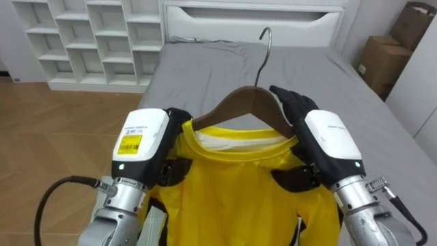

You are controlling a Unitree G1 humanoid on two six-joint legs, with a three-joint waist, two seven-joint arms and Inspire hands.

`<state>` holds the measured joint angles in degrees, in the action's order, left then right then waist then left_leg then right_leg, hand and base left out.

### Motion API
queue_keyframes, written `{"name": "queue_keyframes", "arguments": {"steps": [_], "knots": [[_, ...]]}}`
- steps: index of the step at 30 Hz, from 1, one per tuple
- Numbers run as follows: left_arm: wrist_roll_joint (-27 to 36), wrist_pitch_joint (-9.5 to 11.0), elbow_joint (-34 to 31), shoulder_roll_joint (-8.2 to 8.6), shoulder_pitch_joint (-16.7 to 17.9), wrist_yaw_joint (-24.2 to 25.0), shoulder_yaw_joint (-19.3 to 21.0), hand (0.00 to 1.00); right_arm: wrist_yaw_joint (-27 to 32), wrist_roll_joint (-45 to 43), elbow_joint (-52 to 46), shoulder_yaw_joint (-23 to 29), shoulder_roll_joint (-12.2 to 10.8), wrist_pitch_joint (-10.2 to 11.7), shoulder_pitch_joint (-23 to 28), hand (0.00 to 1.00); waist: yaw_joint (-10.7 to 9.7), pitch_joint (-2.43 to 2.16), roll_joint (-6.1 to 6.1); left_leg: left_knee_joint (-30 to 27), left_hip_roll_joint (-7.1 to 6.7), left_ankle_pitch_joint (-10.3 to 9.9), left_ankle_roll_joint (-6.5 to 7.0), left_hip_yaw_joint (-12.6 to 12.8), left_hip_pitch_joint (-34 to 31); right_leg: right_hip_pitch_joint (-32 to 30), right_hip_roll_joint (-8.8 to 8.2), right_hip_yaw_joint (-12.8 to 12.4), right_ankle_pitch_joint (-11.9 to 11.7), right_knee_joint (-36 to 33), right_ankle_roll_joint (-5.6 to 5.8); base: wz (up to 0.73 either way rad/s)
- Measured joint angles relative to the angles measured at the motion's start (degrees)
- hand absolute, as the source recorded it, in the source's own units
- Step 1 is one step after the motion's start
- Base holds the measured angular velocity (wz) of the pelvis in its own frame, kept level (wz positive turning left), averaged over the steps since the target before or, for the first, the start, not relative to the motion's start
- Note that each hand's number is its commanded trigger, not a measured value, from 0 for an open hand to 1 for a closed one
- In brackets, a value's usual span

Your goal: Hang clothes

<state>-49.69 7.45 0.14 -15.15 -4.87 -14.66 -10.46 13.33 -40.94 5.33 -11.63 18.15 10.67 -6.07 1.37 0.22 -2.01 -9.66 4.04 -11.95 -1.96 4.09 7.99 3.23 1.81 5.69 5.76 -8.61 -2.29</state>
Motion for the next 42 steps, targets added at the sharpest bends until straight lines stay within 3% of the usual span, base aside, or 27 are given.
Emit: {"name": "queue_keyframes", "arguments": {"steps": [12, 20, 23, 33, 42], "knots": [[0.0, -0.1, -0.1, -0.33, 0.0, 0.1, 0.0, 1.00, 5.5, 0.2, 4.7, 0.0, -1.3, 0.7, 0.7, 0.00, -0.5, -0.40, 0.97, 0.0, 0.02, 0.0, 0.00, -0.3, -0.3, -0.1, -0.08, 0.6, 0.1, 0.1, 0.01, 0.01], [-0.4, 0.0, -0.9, -0.47, 0.0, 0.1, 0.0, 1.00, 7.5, -0.4, 5.3, 0.0, -1.2, 1.3, 0.8, 0.00, -1.1, -0.29, 2.03, 0.0, 0.00, 0.0, 0.00, -0.3, -0.2, 0.0, -0.05, 0.5, 0.1, 0.1, 0.02, 0.00], [-0.8, 0.0, -1.9, -1.38, 0.0, 0.1, -0.1, 1.00, 8.5, -2.1, 5.2, 0.2, -1.2, 1.3, 1.4, 0.00, -1.1, -0.29, 2.03, 0.0, 0.00, 0.0, 0.00, -0.3, -0.2, 0.0, 0.00, 0.4, 0.1, 0.1, 0.02, 0.00], [-3.2, 0.0, -3.2, -2.10, 0.0, 0.6, -0.1, 1.00, 8.8, -3.1, 7.1, 0.1, -1.2, 0.5, 1.9, 0.00, -0.9, -0.29, 1.99, 0.2, 0.00, 0.0, 0.00, -0.3, -0.3, 0.2, 0.09, 0.4, 0.1, 0.8, 0.02, 0.00], [-6.9, -0.2, -3.2, -2.06, 0.0, 1.9, 0.0, 1.00, 3.9, -4.3, 8.3, 0.1, -1.1, -0.9, 1.9, 0.00, -0.8, -0.09, 1.02, 0.3, 0.08, 0.0, 0.00, 0.0, -0.2, -0.3, 0.20, 0.1, 0.1, 0.8, 0.04, -0.01]]}}
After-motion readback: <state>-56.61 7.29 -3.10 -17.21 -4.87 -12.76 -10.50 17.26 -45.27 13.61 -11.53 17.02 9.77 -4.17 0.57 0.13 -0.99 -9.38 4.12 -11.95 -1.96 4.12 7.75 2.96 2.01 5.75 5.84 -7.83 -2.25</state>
